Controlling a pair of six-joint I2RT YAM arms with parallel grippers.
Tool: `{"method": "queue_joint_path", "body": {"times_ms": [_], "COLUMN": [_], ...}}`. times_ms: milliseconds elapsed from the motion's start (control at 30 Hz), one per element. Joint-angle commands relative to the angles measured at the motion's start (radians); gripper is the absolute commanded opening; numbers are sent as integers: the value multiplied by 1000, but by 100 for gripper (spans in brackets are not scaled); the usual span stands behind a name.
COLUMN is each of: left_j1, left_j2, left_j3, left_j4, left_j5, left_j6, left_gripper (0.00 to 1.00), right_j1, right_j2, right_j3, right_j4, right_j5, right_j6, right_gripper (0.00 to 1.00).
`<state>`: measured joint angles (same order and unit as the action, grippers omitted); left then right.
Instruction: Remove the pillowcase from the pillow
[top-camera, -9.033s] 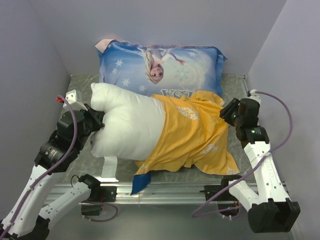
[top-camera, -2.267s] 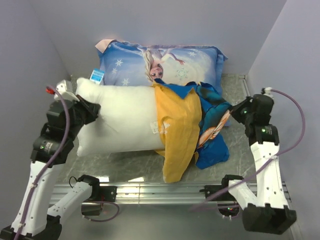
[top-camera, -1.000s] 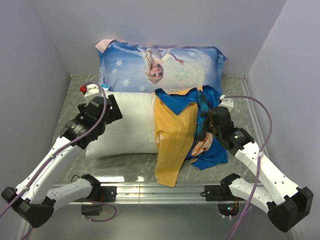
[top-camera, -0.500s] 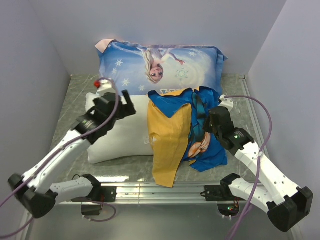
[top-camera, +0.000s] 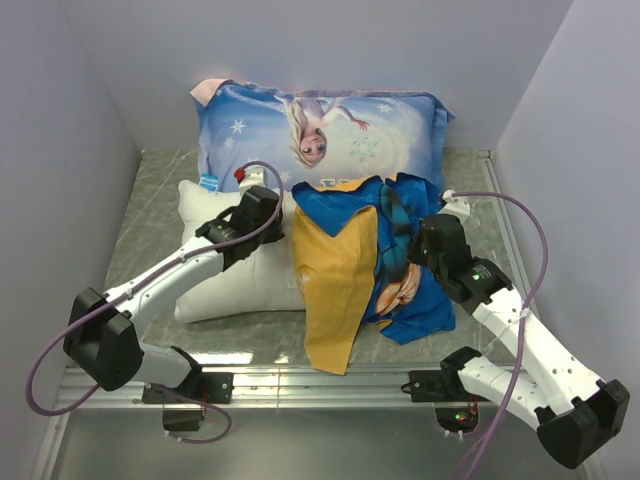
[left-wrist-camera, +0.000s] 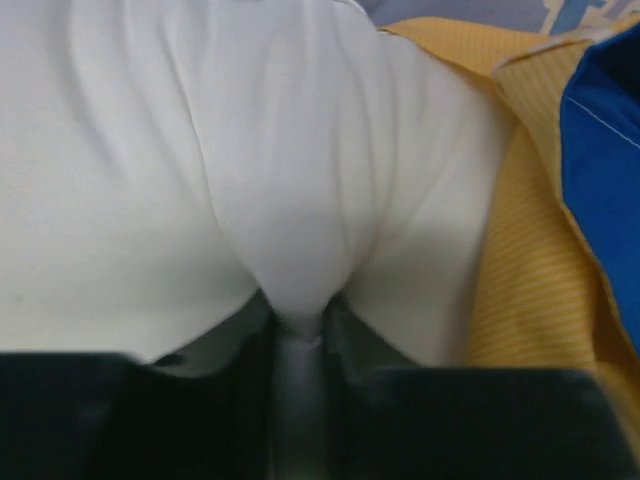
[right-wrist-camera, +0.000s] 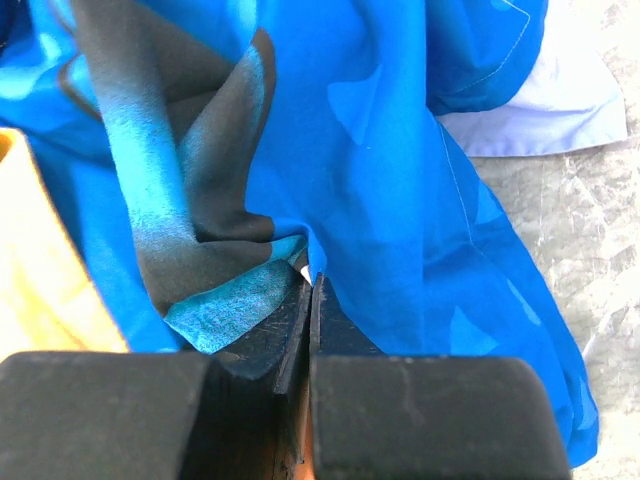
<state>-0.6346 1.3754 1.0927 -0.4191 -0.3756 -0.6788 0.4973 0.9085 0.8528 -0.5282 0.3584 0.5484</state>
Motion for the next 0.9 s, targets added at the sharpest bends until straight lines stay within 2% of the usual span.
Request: {"method": "queue_joint_path", "body": {"times_ms": [0, 33, 133, 200, 233, 267, 300, 400, 500, 633, 767, 867], "left_j1": [15, 18, 18, 18, 15, 12, 10, 9, 7, -5, -11, -13], "left_j2": [39, 31, -21, -76, -94, -137, -157, -223, -243, -256, -277, -292], "left_j3": [-50, -47, -37, -25, -17, -14, -13, -28, -45, -53, -53, -56], "left_j4": [31, 32, 39, 29, 28, 26, 14, 20, 34, 65, 80, 92], "left_j5": [96, 96, 102, 121, 129, 132, 127, 132, 152, 170, 155, 155], "left_j6": [-8, -7, 8, 19, 40, 48, 54, 84, 97, 113, 114, 119], "left_gripper": [18, 1, 0, 0, 0, 0, 0, 0, 0, 1, 0, 0], "right_j1": [4, 4, 6, 4, 3, 0, -2, -29, -46, -46, -45, -46], "right_j2": [-22, -26, -31, -31, -28, -23, -14, 56, 194, 360, 467, 517], "right_j3": [14, 17, 32, 63, 78, 100, 151, 270, 377, 518, 574, 553], "right_j4": [27, 25, 13, 2, -1, -7, -22, -30, -10, -35, -50, -23], "right_j5": [28, 31, 34, 39, 45, 54, 51, 15, -47, -102, -128, -156], "right_j6": [-15, -15, -21, -27, -37, -44, -53, -79, -116, -172, -170, -171], "right_gripper": [0, 0, 0, 7, 22, 32, 48, 66, 73, 76, 77, 75]}}
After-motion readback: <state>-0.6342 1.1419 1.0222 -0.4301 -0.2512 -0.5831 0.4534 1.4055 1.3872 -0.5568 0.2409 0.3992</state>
